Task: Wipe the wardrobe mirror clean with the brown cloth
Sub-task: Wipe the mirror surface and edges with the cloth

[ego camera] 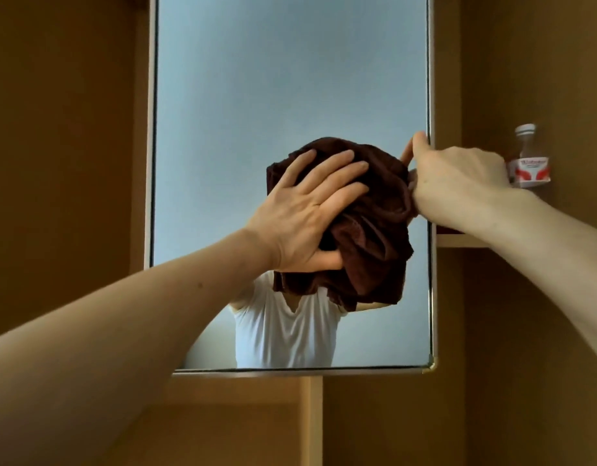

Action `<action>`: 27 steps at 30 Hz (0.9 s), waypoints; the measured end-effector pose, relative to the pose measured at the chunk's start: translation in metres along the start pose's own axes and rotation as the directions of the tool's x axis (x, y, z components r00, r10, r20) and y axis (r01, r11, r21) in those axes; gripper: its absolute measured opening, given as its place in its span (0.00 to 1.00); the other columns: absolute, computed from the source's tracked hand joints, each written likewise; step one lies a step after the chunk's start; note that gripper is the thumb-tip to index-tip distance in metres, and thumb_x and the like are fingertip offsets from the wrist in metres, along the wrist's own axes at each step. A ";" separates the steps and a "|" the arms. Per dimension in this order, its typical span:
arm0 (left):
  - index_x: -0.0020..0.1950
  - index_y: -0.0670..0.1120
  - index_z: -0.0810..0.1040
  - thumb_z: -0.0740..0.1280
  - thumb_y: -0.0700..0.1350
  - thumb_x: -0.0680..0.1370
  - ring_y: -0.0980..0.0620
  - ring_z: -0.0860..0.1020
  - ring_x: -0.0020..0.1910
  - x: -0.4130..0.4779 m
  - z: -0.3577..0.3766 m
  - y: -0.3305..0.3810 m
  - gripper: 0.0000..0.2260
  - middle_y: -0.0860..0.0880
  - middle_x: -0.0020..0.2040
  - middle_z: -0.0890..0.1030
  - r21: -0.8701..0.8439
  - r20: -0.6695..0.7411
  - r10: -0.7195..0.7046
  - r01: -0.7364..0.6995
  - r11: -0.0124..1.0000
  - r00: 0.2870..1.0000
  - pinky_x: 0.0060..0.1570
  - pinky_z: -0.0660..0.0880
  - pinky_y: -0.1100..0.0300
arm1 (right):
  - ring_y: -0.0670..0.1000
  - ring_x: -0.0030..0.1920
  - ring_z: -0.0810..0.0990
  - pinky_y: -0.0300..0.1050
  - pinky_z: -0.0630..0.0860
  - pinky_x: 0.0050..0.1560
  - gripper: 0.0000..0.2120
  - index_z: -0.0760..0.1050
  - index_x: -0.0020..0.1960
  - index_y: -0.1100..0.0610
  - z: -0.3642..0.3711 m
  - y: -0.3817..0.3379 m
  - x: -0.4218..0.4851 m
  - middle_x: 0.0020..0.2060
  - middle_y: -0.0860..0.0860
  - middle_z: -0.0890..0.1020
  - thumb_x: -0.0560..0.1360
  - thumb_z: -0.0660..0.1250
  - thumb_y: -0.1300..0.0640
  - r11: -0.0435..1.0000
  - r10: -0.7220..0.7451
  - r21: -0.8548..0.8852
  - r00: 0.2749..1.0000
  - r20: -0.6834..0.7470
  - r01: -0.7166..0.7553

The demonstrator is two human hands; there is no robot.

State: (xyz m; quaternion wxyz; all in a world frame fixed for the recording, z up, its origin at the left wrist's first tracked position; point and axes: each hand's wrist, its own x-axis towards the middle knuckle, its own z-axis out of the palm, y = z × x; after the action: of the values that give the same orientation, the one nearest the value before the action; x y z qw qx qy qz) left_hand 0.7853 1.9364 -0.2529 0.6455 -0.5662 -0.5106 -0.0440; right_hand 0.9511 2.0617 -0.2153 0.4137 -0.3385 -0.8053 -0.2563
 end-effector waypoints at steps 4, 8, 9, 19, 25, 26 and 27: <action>0.69 0.43 0.71 0.61 0.67 0.71 0.44 0.58 0.75 0.000 0.000 -0.001 0.36 0.44 0.74 0.65 -0.002 -0.001 -0.001 0.001 1.000 1.000 0.72 0.52 0.40 | 0.51 0.26 0.66 0.43 0.58 0.26 0.32 0.44 0.76 0.57 0.015 -0.005 -0.029 0.29 0.50 0.69 0.76 0.55 0.60 0.988 -0.111 -0.105 0.994 0.002 0.111; 0.69 0.43 0.71 0.61 0.67 0.71 0.44 0.59 0.75 0.000 0.004 -0.001 0.35 0.44 0.74 0.65 0.010 -0.027 0.011 -0.011 1.000 1.000 0.72 0.53 0.40 | 0.50 0.27 0.68 0.43 0.60 0.26 0.34 0.39 0.77 0.56 0.014 0.004 -0.015 0.32 0.50 0.74 0.78 0.56 0.57 0.996 -0.075 -0.053 0.997 -0.016 0.074; 0.69 0.43 0.72 0.61 0.67 0.70 0.44 0.59 0.75 0.000 0.004 -0.001 0.35 0.45 0.74 0.65 0.014 -0.028 0.015 -0.014 1.000 0.999 0.72 0.53 0.40 | 0.50 0.28 0.68 0.44 0.60 0.26 0.34 0.40 0.77 0.56 0.011 0.006 -0.006 0.33 0.50 0.73 0.78 0.56 0.56 0.999 -0.043 -0.022 0.999 -0.001 0.043; 0.70 0.45 0.70 0.60 0.66 0.72 0.47 0.56 0.76 0.000 -0.003 0.005 0.34 0.46 0.75 0.64 0.005 0.077 -0.038 0.037 0.999 0.996 0.73 0.50 0.42 | 0.54 0.43 0.77 0.45 0.68 0.38 0.16 0.71 0.64 0.56 0.000 0.006 -0.059 0.44 0.50 0.79 0.76 0.57 0.60 0.957 -0.072 0.283 0.997 0.018 0.064; 0.72 0.45 0.68 0.57 0.57 0.71 0.47 0.56 0.76 0.005 -0.014 0.002 0.32 0.46 0.76 0.62 -0.043 0.105 -0.004 0.009 0.999 0.994 0.73 0.53 0.43 | 0.56 0.75 0.51 0.48 0.50 0.73 0.33 0.48 0.76 0.61 0.014 -0.035 -0.089 0.76 0.59 0.51 0.79 0.57 0.48 0.895 -0.318 0.305 0.945 -0.079 0.327; 0.73 0.46 0.67 0.56 0.57 0.70 0.46 0.56 0.76 0.013 -0.016 -0.004 0.33 0.46 0.76 0.62 -0.027 0.116 -0.001 0.004 1.000 0.993 0.73 0.53 0.43 | 0.56 0.76 0.46 0.49 0.46 0.74 0.35 0.44 0.76 0.62 0.016 -0.033 -0.079 0.76 0.59 0.46 0.79 0.58 0.48 0.917 -0.312 0.237 0.947 -0.078 0.322; 0.74 0.48 0.66 0.57 0.57 0.68 0.47 0.55 0.76 0.028 -0.018 -0.011 0.34 0.47 0.76 0.61 0.000 0.127 -0.026 0.026 1.000 0.992 0.73 0.52 0.43 | 0.57 0.76 0.44 0.50 0.45 0.74 0.35 0.43 0.76 0.63 0.014 -0.028 -0.062 0.76 0.59 0.44 0.80 0.57 0.50 0.936 -0.287 0.177 0.951 -0.116 0.304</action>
State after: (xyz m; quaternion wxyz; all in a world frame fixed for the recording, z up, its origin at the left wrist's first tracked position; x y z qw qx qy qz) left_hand 0.8029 1.9328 -0.2229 0.6104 -0.5619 -0.5581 -0.0167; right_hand 0.9495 2.0329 -0.2791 0.4364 -0.1602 -0.8491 -0.2509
